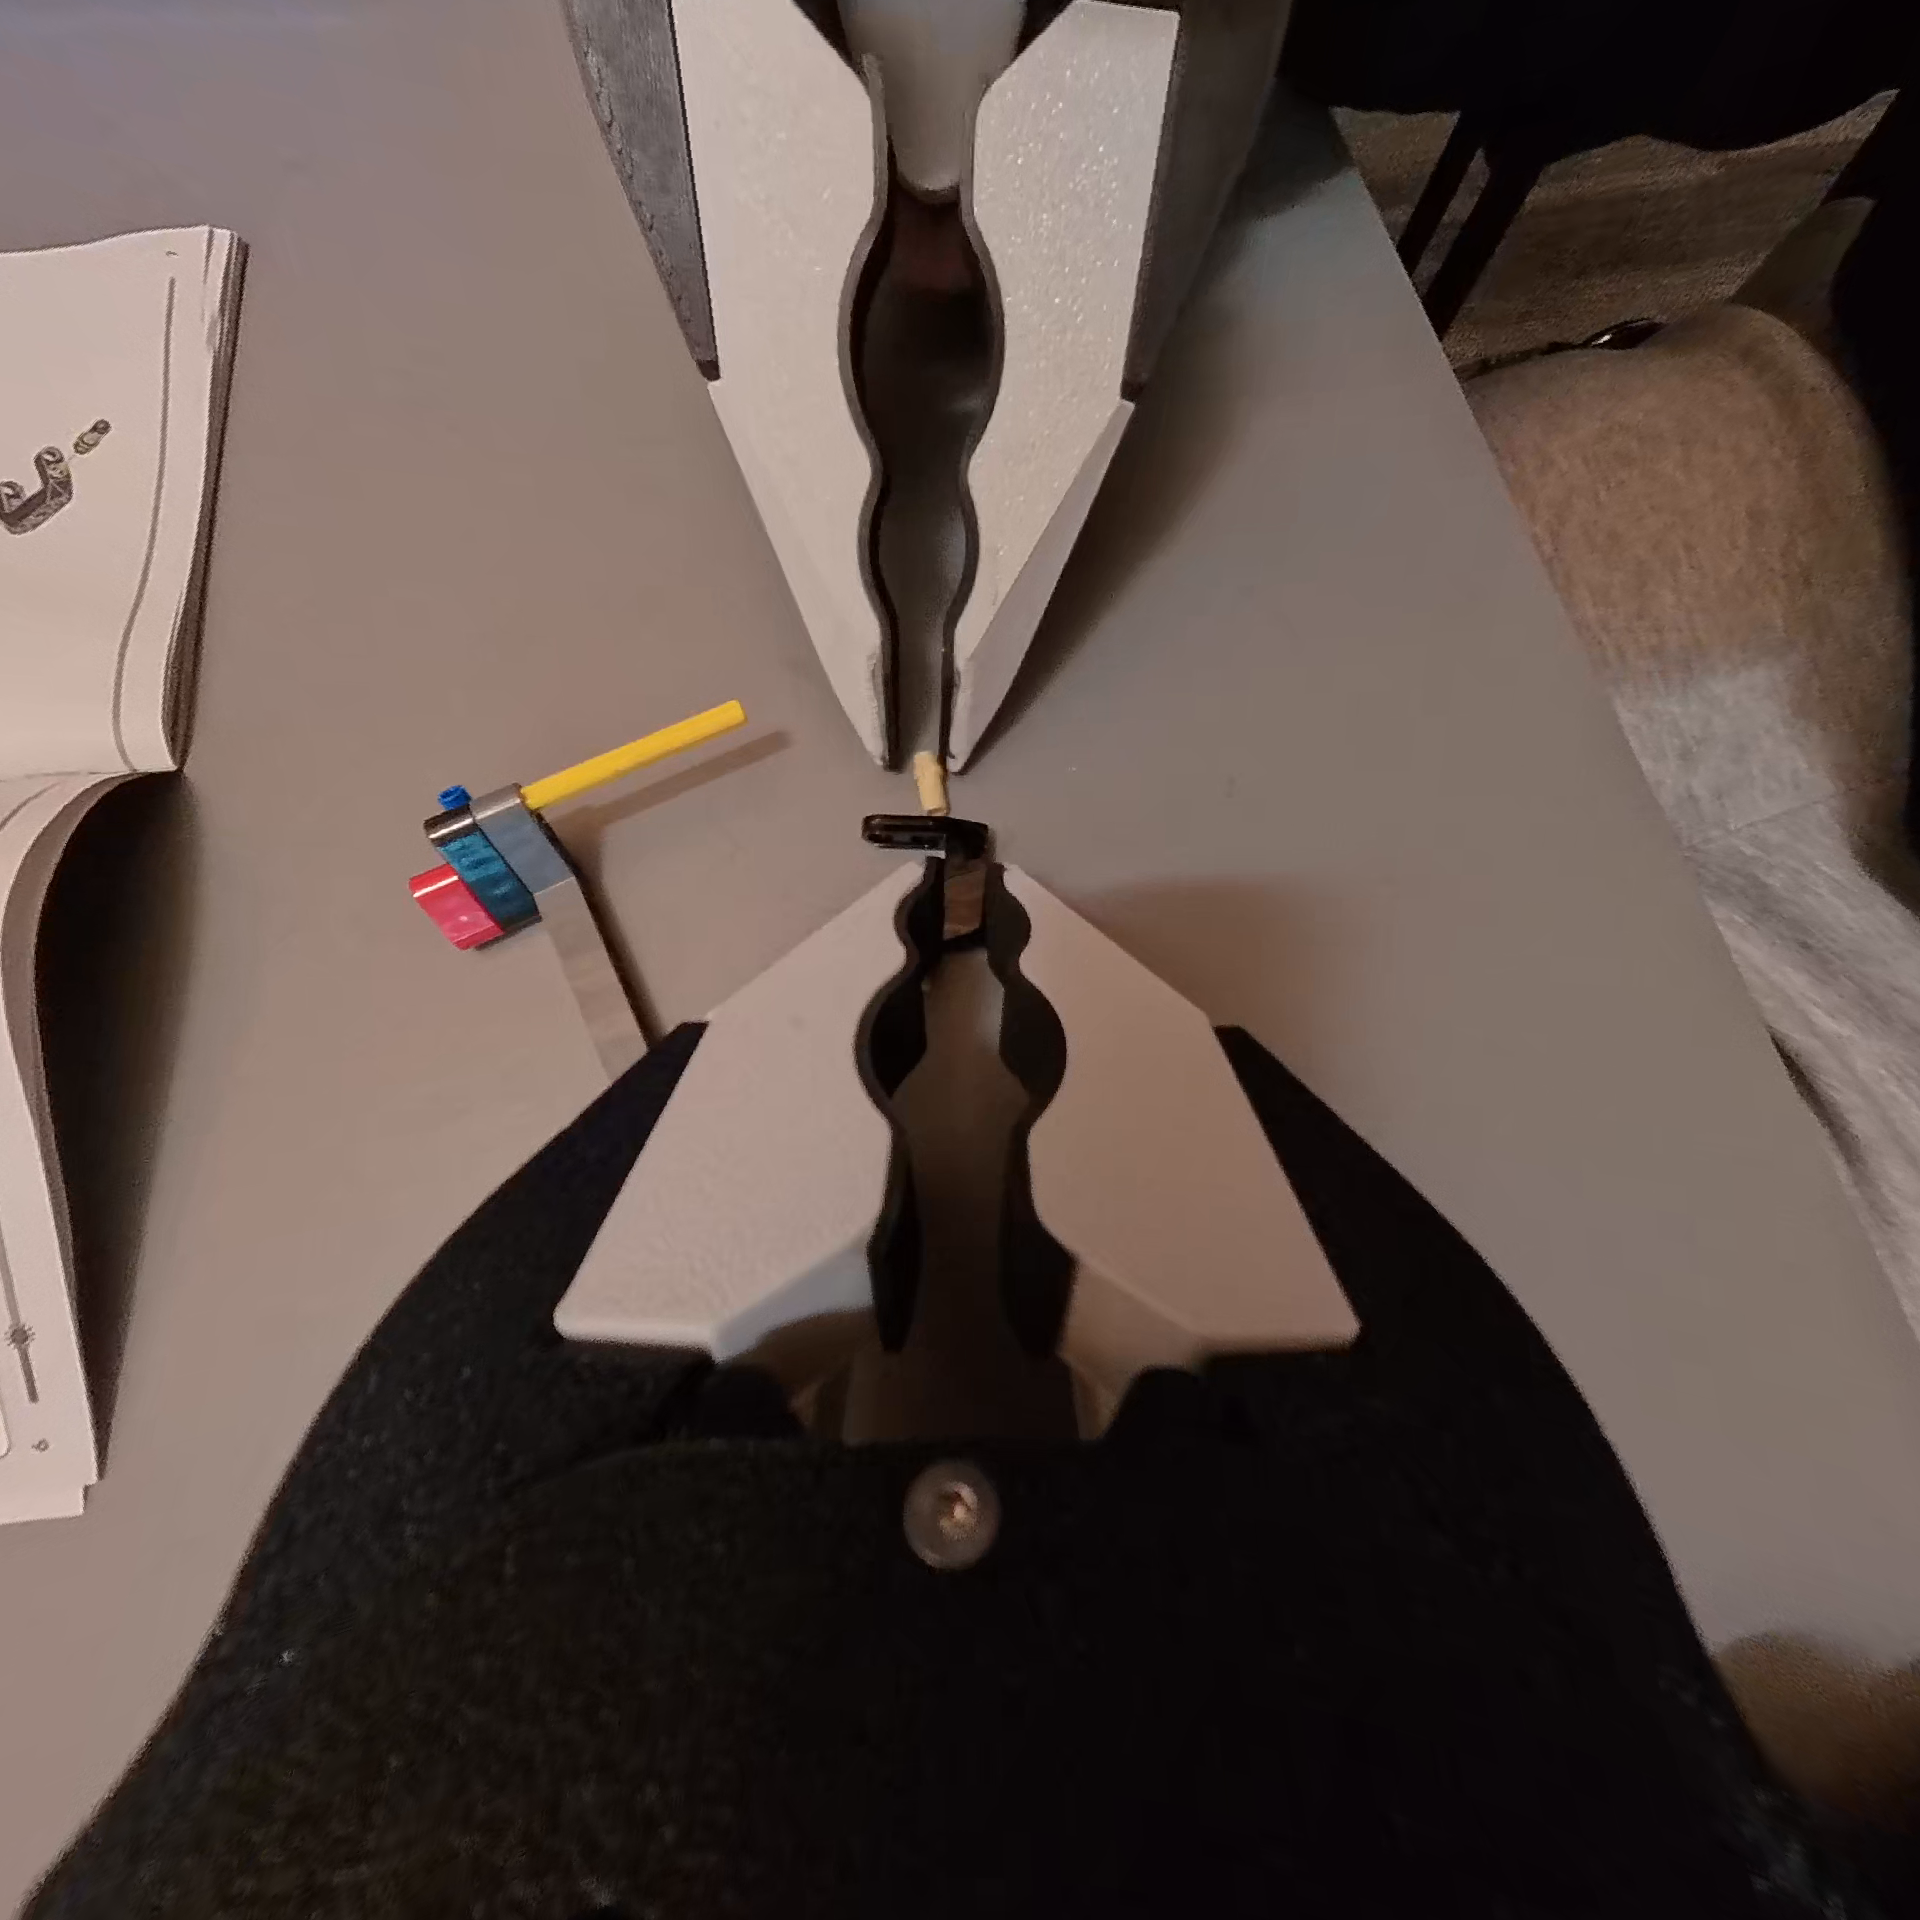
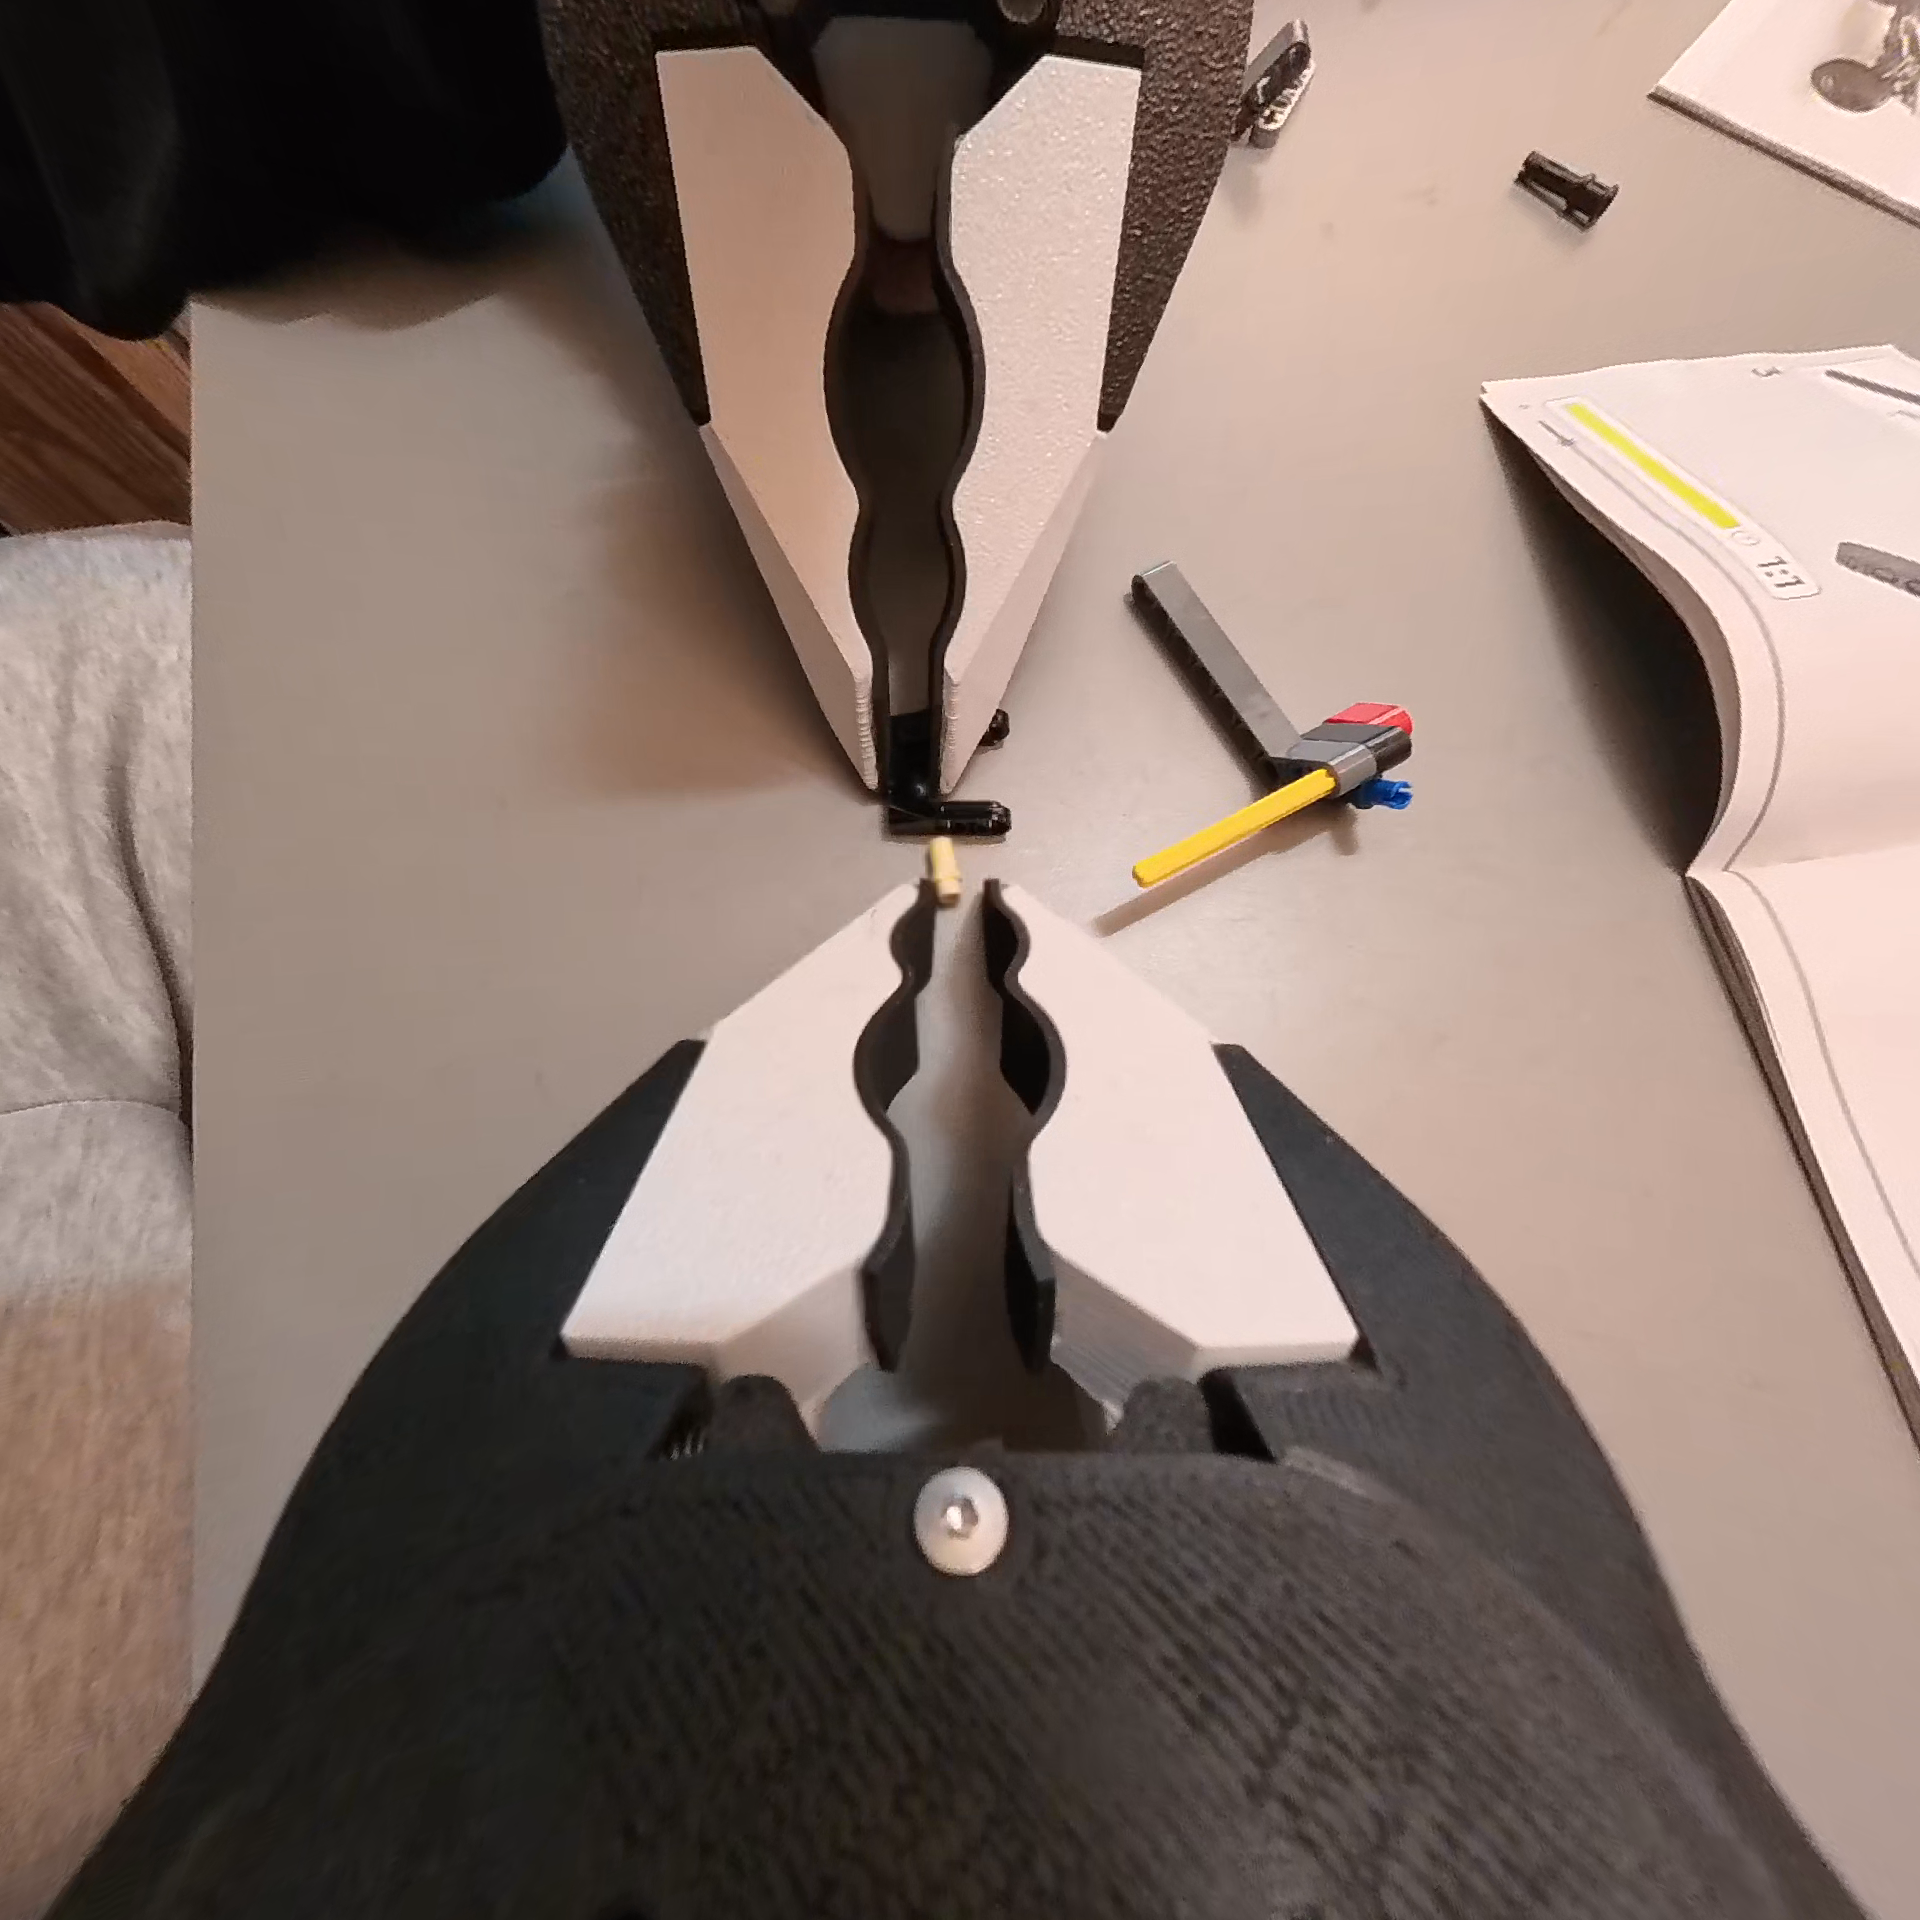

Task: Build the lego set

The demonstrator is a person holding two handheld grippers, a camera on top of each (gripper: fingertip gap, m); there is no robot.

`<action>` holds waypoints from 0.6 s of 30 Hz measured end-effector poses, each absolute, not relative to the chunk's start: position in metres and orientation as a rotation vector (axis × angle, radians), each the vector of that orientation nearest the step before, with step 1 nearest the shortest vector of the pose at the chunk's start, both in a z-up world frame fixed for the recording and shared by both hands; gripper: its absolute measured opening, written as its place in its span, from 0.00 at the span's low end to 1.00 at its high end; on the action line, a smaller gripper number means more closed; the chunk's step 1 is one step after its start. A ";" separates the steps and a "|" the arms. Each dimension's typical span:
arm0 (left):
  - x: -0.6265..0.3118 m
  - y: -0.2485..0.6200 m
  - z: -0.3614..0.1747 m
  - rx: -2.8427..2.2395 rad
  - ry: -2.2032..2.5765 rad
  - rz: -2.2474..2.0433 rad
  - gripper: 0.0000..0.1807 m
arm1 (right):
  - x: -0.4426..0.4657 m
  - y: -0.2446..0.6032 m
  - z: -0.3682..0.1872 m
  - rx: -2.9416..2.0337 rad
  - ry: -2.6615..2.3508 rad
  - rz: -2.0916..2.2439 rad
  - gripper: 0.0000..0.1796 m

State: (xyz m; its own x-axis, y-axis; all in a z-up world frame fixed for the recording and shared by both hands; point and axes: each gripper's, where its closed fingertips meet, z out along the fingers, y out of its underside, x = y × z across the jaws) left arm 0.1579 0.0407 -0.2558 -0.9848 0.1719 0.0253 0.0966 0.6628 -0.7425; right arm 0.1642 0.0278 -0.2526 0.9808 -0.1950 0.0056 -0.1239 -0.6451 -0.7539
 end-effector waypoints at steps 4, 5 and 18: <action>0.158 0.041 -0.256 -0.224 -2.778 1.232 0.03 | 0.164 0.027 -0.253 -2.281 0.208 -0.127 0.02; 0.158 0.041 -0.256 -0.224 -2.778 1.232 0.03 | 0.163 0.028 -0.253 -2.283 0.201 -0.131 0.01; 0.159 0.040 -0.255 -0.209 -2.791 1.239 0.03 | 0.166 0.029 -0.253 -2.287 0.187 -0.258 0.01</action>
